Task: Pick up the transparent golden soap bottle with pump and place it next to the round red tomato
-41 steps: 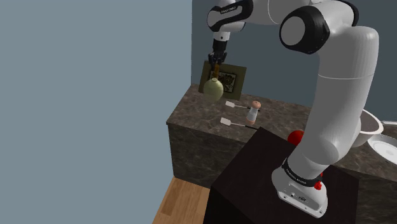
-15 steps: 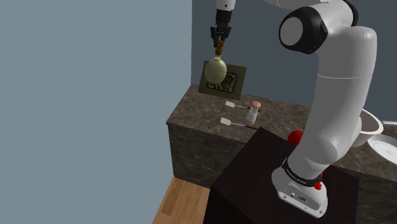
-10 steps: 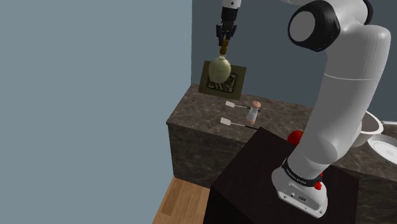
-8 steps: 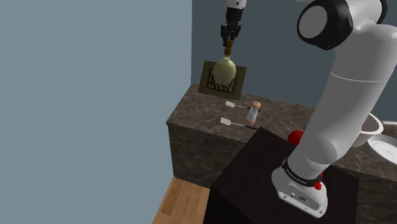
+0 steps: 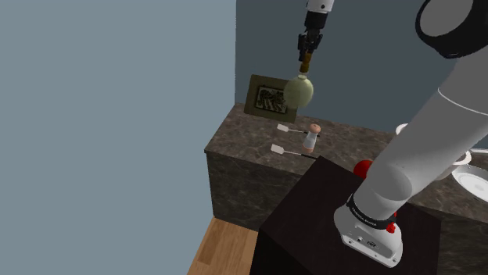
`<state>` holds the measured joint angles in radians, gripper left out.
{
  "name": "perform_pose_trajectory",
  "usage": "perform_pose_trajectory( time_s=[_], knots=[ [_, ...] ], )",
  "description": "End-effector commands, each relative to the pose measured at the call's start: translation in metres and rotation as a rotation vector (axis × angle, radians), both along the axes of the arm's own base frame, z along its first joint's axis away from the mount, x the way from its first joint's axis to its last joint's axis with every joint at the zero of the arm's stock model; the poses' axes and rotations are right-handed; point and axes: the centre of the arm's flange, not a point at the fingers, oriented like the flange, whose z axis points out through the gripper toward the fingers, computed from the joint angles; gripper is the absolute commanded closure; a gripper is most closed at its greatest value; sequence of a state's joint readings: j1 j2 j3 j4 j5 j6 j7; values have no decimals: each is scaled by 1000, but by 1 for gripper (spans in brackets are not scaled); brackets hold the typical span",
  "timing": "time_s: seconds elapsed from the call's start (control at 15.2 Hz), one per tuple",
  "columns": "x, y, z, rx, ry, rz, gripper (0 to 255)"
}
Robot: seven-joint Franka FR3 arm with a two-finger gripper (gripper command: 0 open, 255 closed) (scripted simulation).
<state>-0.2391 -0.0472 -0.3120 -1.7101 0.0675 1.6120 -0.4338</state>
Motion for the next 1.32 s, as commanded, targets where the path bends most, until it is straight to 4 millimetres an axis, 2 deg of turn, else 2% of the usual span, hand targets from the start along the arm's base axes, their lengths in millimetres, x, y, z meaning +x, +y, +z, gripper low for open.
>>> perform_pose_trajectory(
  time_s=[0.0, 1.25],
  knots=[
    [-23, -8, -2, 0, -1, 1, 255],
    [-261, -87, -1, 0, -1, 1, 255]
  ],
)
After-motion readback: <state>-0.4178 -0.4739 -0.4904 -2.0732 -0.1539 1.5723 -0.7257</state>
